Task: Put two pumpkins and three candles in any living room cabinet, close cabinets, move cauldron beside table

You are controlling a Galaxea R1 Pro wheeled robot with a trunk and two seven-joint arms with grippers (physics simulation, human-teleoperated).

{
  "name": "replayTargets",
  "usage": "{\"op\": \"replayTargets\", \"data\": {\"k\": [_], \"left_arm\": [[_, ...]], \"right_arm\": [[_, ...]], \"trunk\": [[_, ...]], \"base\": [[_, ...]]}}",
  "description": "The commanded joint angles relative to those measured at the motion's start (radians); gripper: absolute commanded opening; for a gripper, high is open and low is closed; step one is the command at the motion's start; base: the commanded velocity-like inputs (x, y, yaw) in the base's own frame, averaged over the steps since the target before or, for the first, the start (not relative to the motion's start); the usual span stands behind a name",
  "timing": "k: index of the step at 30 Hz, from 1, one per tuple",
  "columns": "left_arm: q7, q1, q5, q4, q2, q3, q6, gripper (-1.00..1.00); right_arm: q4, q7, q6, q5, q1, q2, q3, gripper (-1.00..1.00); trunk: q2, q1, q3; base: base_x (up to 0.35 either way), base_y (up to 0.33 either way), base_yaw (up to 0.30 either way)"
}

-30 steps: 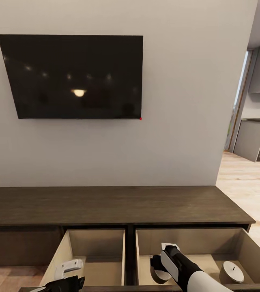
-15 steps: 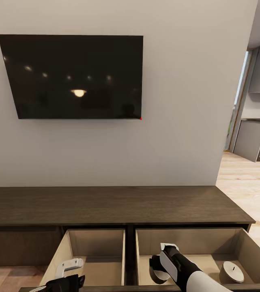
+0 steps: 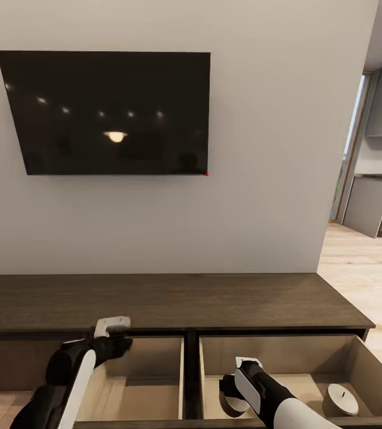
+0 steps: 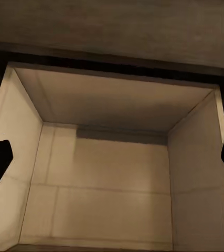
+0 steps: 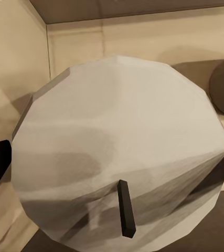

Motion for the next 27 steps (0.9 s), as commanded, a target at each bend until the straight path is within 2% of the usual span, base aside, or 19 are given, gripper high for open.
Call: {"op": "replayTargets", "data": {"k": [1, 8, 22, 27], "left_arm": [[0.009, -0.011, 0.009, -0.001, 0.000, 0.002, 0.004, 1.00], [0.009, -0.024, 0.006, -0.001, 0.017, 0.003, 0.004, 1.00], [0.009, -0.017, 0.007, -0.001, 0.019, 0.004, 0.004, 1.00], [0.009, -0.017, 0.007, 0.000, 0.019, 0.002, 0.004, 1.00]], "right_arm": [[-0.002, -0.008, 0.004, -0.010, -0.001, -0.001, 0.008, -1.00], [-0.002, -0.008, 0.004, -0.010, -0.001, -0.001, 0.008, -1.00], [-0.002, -0.008, 0.004, -0.010, -0.001, -0.001, 0.008, -1.00], [-0.003, -0.008, 0.004, -0.010, -0.001, 0.001, 0.008, -1.00]], "trunk": [[-0.001, 0.000, -0.001], [-0.001, 0.000, -0.001], [-0.001, 0.000, -0.001], [-0.002, 0.002, -0.021]], "base": [[0.000, 0.000, 0.000], [0.000, 0.000, 0.000], [0.000, 0.000, 0.000], [0.000, 0.000, 0.000]]}}
